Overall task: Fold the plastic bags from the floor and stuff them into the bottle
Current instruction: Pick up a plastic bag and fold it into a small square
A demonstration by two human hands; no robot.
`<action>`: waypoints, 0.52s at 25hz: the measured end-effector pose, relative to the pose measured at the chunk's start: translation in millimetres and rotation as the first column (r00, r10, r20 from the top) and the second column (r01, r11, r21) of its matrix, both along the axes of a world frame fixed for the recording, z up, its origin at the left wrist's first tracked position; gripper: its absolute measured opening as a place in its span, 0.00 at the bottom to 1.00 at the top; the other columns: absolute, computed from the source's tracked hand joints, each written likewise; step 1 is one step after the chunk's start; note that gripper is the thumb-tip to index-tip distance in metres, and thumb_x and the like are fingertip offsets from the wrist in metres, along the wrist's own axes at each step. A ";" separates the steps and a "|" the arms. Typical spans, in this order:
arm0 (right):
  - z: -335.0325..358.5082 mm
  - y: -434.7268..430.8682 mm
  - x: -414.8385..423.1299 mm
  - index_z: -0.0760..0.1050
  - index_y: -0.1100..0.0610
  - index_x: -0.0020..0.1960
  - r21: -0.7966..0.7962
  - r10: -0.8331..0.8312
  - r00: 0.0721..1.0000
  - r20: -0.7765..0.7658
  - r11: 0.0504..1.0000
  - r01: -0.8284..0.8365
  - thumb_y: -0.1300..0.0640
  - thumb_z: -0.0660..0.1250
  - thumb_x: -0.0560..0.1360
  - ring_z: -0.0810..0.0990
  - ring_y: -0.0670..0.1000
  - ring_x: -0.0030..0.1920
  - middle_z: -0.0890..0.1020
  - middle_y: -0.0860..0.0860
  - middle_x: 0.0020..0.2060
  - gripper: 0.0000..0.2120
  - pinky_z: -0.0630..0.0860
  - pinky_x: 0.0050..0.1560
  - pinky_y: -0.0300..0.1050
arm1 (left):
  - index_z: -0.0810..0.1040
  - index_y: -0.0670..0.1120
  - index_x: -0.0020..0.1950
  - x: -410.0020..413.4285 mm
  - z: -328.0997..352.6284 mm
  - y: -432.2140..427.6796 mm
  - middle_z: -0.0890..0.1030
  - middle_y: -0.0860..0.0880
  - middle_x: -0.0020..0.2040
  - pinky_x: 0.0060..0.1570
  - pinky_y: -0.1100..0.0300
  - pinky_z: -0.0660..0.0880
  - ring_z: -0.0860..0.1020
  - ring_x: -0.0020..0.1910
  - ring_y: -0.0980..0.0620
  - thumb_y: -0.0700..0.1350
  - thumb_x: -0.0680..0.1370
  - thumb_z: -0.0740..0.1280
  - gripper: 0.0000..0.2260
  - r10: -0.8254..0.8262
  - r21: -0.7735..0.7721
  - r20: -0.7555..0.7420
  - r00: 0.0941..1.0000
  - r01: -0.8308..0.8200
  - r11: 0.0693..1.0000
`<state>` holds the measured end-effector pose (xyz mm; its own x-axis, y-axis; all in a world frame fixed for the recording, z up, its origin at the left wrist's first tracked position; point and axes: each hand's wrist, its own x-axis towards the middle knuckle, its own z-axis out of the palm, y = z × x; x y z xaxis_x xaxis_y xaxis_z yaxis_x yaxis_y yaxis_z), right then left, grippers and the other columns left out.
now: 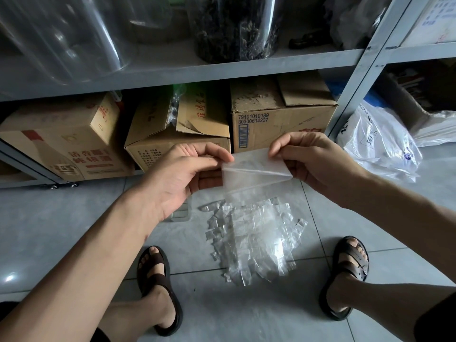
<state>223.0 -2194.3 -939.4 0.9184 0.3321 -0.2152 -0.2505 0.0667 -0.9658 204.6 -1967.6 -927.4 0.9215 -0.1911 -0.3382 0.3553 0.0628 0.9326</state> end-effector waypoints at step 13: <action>-4.4 -2.4 -0.4 0.80 0.65 0.40 -0.255 0.076 0.957 0.279 0.967 -0.003 0.76 0.60 0.76 0.80 0.45 0.40 0.82 0.49 0.36 0.13 0.77 0.45 0.34 | 0.82 0.38 0.45 1.9 -8.0 1.6 0.86 0.46 0.41 0.36 0.66 0.79 0.84 0.38 0.56 0.26 0.78 0.59 0.14 -0.012 0.115 0.054 0.998 0.006 0.993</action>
